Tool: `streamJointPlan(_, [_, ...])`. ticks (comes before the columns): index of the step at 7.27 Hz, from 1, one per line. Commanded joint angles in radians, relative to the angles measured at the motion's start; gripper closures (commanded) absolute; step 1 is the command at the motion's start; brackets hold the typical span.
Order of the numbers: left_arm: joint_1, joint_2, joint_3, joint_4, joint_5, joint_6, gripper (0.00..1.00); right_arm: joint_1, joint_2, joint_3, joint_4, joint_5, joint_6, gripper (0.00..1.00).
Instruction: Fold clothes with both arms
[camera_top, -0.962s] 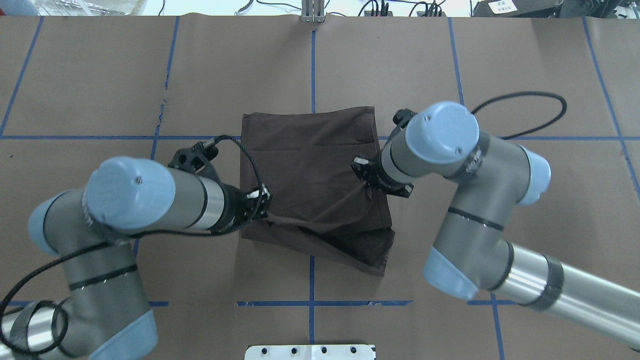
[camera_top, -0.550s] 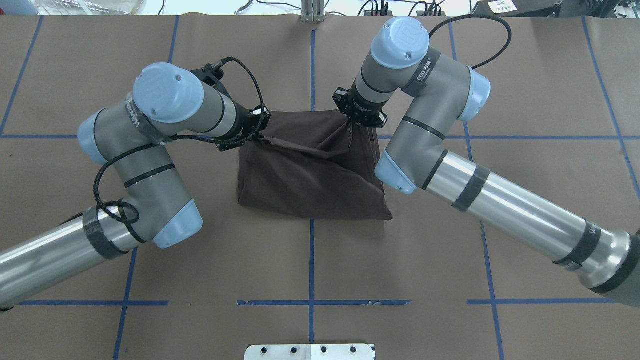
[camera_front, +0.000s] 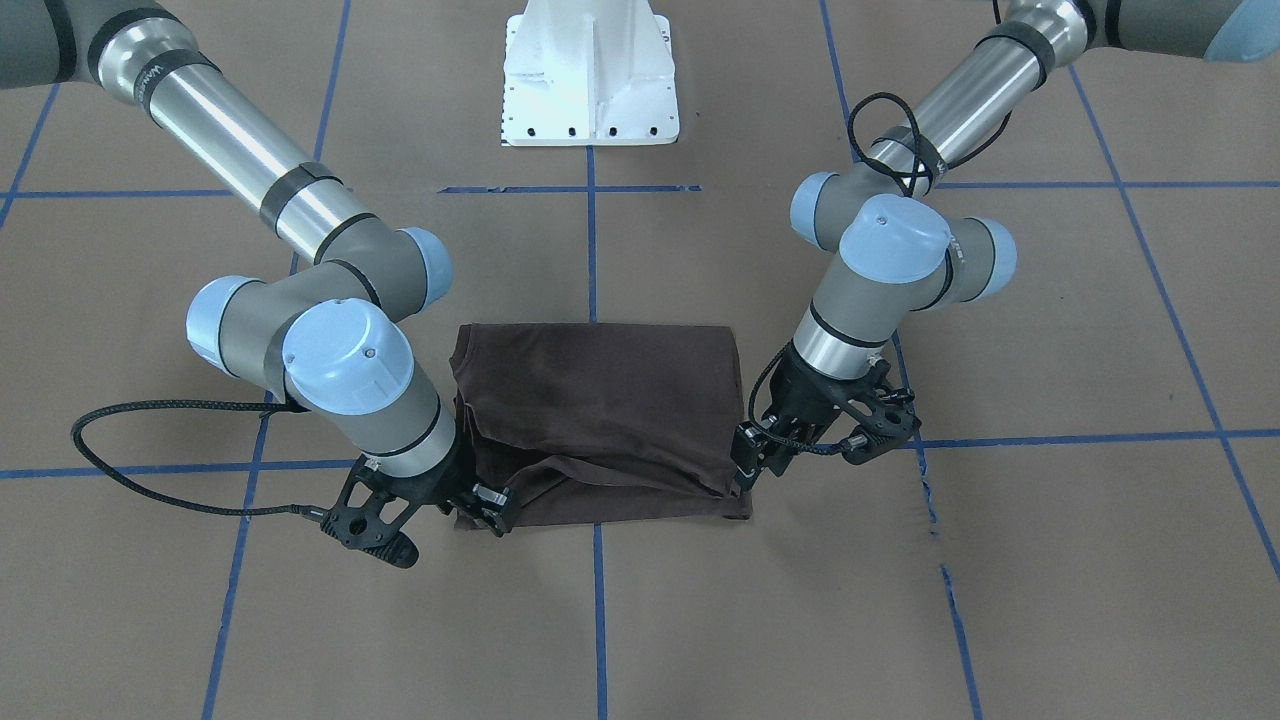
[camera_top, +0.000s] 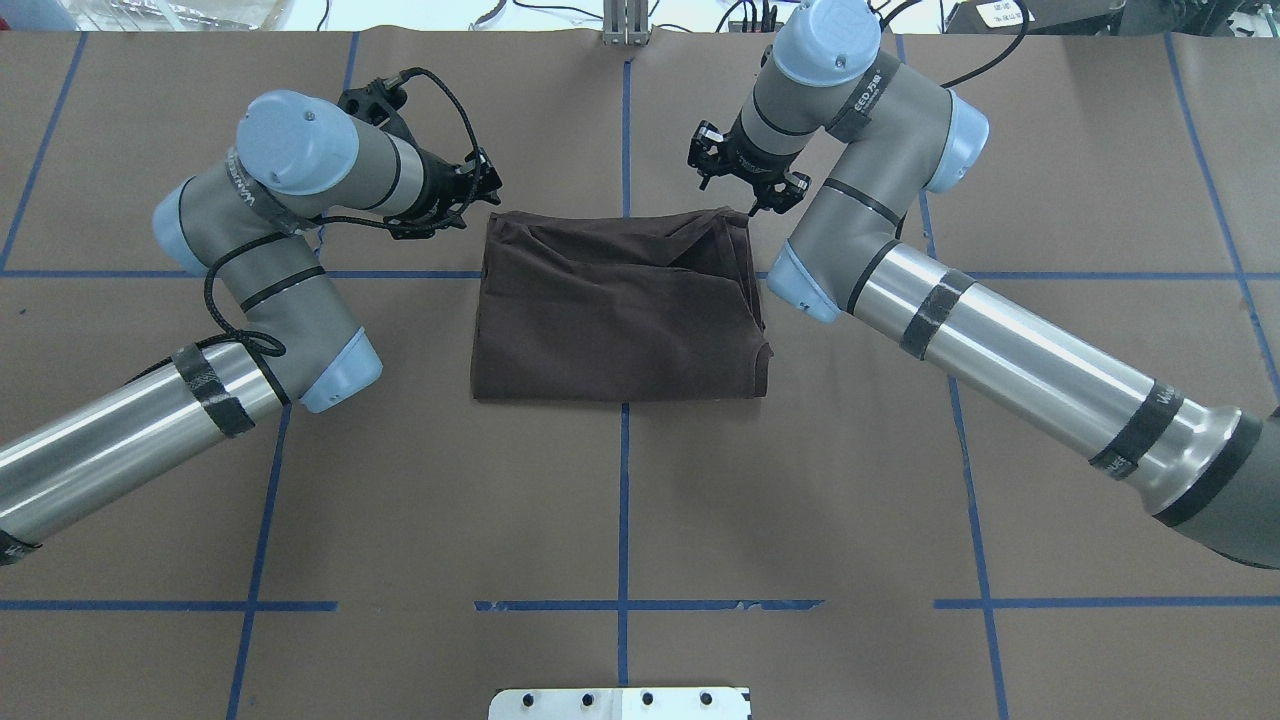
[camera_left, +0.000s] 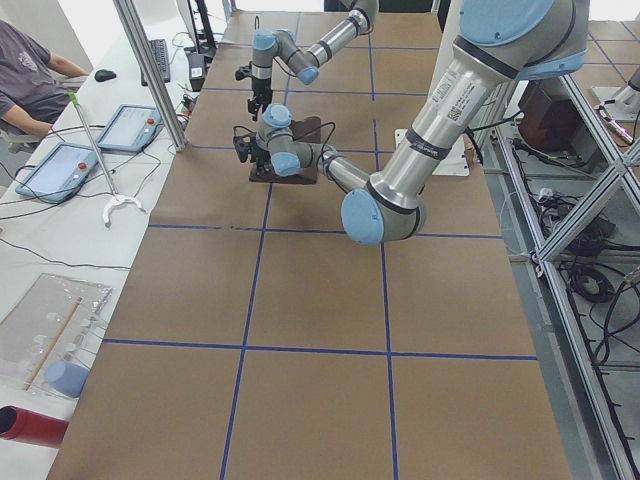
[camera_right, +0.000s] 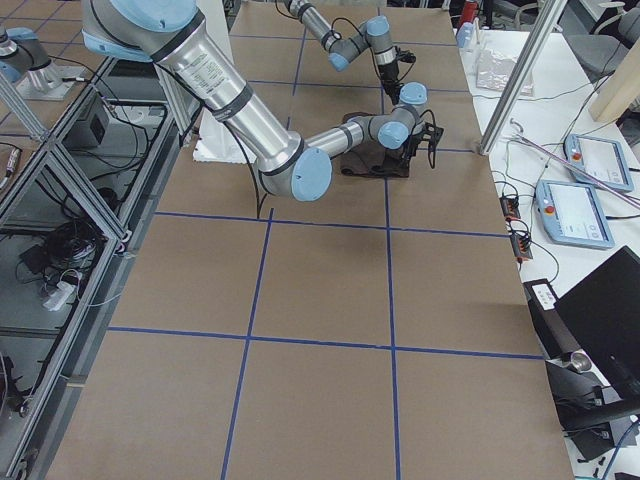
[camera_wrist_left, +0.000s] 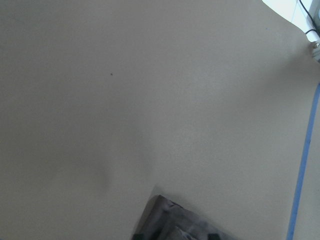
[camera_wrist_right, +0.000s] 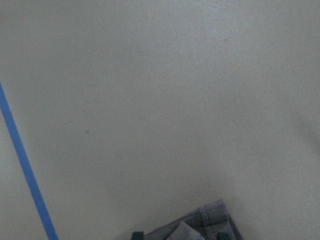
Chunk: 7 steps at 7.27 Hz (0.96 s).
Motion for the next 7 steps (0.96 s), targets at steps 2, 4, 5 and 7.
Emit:
streamJointPlan(2, [-0.059, 0.020, -0.020, 0.007, -0.082, 0.122, 0.00, 0.072, -0.014, 0.028, -0.016, 0.052, -0.049, 0.00])
streamJointPlan(4, [-0.178, 0.194, -0.182, 0.020, -0.153, 0.349, 0.00, 0.198, -0.158, 0.235, -0.283, 0.110, -0.403, 0.00])
streamJointPlan(5, [-0.256, 0.300, -0.309, 0.130, -0.207, 0.528, 0.00, 0.280, -0.289, 0.398, -0.434, 0.110, -0.653, 0.00])
streamJointPlan(7, [-0.407, 0.466, -0.562, 0.444, -0.212, 1.013, 0.00, 0.457, -0.559, 0.566, -0.538, 0.133, -1.088, 0.00])
